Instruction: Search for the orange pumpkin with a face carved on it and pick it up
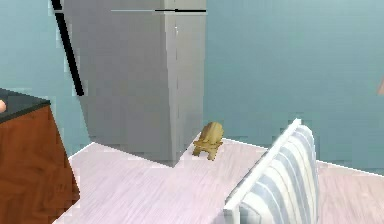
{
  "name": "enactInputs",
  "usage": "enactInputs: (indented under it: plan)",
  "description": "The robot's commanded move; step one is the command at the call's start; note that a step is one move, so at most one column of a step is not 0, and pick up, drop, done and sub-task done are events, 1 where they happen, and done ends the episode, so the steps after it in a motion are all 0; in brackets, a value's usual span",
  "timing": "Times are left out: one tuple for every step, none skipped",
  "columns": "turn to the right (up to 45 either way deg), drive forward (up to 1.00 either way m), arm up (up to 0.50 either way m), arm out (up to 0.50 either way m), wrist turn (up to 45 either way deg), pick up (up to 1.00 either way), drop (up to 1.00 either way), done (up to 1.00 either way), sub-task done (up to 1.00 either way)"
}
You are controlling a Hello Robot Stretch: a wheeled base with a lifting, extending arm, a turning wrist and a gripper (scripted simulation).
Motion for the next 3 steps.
enactInputs:
  plan:
    - [-18.0, 0.0, 0.0, 0.0, 0.0, 0.0, 0.0, 0.0, 0.0]
    - [0.0, 0.0, 0.5, 0.0, 0.0, 0.0, 0.0, 0.0, 0.0]
    - [0.0, 0.0, 0.36, 0.0, 0.0, 0.0, 0.0, 0.0, 0.0]
